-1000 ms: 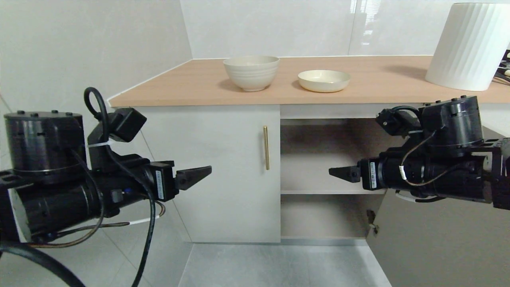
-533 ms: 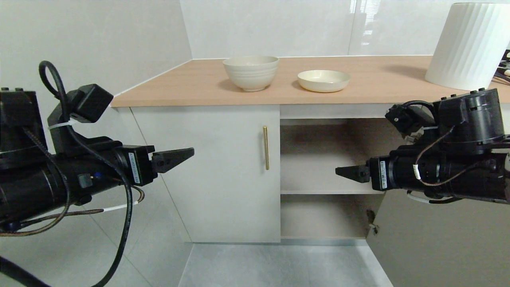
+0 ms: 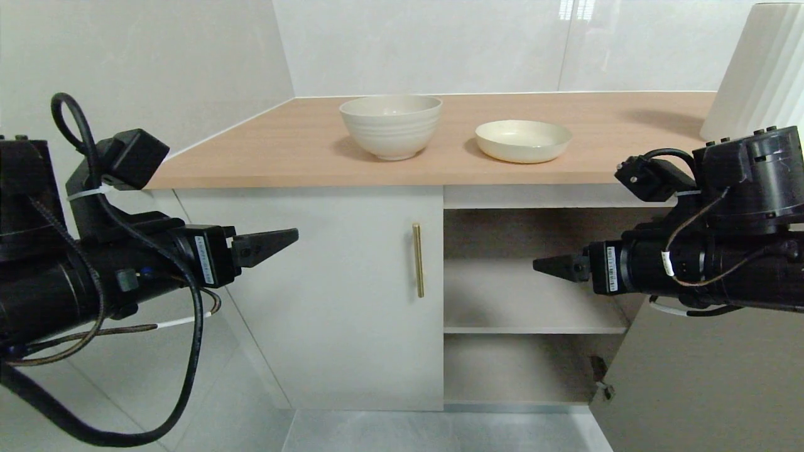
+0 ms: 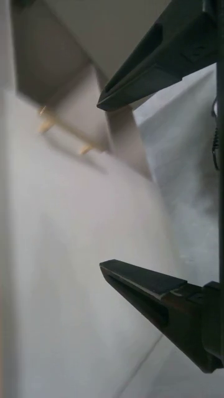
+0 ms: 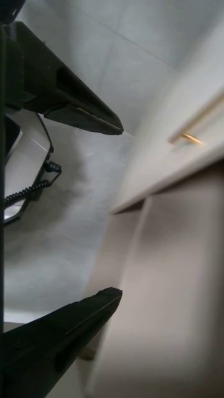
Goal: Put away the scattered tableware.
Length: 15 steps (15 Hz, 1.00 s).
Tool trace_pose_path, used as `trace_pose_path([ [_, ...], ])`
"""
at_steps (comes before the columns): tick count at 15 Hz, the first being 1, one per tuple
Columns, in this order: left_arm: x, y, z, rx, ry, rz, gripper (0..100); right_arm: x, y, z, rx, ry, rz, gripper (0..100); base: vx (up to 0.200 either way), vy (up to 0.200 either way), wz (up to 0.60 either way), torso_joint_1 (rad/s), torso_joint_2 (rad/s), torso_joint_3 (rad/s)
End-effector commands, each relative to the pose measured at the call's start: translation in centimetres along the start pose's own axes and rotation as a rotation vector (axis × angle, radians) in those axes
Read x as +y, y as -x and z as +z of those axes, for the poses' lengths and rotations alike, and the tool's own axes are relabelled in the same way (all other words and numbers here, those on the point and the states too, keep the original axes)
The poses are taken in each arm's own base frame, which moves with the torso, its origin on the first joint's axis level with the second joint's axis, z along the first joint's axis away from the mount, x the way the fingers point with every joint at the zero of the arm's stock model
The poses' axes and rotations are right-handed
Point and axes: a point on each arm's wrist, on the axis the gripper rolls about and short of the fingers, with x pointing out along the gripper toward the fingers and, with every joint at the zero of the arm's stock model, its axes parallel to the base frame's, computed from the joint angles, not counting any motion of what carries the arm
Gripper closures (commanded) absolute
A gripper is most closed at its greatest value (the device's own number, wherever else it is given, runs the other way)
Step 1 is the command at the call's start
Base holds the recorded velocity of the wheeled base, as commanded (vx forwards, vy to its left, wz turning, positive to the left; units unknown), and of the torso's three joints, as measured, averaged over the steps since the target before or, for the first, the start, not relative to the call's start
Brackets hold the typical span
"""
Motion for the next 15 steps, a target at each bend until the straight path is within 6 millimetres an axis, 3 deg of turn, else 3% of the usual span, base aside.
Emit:
trace_pose_path([
  [1, 0.0, -0.1, -0.1, 0.002, 0.002, -0.001, 0, 0.0, 0.1, -0.1, 0.001, 0.0, 0.001, 0, 0.2, 0.0, 0.0, 0.012, 0.0, -0.002],
  [6, -0.2, 0.7, 0.4, -0.028, -0.002, -0.006, 0, 0.0, 0.4, -0.2, -0.004, 0.003, 0.002, 0, 0.0, 0.0, 0.0, 0.0, 0.0, 0.0],
  [11, -0.1, 0.4, 0.3, -0.02, 0.0, -0.005, 0, 0.5, 2.5, -0.8, -0.012, 0.055, 0.092, 0, 0.0, 0.0, 0.0, 0.009, -0.02, -0.007],
  [15, -0.1, 0.3, 0.5, -0.025, 0.003, -0.006, 0, 0.5, 2.8, -0.8, -0.018, 0.071, 0.098, 0, 0.0, 0.0, 0.0, 0.116, -0.27, -0.243],
])
